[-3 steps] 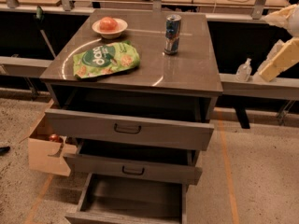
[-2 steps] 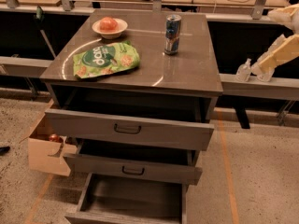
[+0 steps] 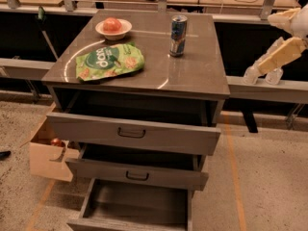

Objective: Place redbull can into bottom drawer

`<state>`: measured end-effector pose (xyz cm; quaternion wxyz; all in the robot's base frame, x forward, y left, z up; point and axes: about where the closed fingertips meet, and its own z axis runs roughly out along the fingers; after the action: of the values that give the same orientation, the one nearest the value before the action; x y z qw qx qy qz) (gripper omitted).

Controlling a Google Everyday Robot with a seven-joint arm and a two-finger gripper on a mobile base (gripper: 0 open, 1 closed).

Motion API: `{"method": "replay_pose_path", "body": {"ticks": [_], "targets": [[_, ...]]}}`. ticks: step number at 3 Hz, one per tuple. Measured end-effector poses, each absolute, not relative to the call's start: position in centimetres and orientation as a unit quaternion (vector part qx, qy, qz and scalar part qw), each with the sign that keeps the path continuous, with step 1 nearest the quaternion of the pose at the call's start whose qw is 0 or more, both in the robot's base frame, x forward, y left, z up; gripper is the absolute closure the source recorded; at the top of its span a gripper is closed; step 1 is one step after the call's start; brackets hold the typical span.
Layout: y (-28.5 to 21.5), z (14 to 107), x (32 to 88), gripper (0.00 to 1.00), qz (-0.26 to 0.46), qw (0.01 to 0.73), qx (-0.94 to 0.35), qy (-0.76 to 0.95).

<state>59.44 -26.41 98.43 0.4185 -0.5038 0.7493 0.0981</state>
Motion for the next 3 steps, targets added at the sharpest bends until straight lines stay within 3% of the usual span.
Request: {"method": "replay_pose_path", "body": {"ticks": [1, 3], "targets": [[-26.3, 96.0, 61.7, 0.00, 0.128, 0.435, -0.463, 0.762], [-25.4, 93.9, 72.7, 0.00, 0.146, 0.532, -0.370, 0.748]]}}
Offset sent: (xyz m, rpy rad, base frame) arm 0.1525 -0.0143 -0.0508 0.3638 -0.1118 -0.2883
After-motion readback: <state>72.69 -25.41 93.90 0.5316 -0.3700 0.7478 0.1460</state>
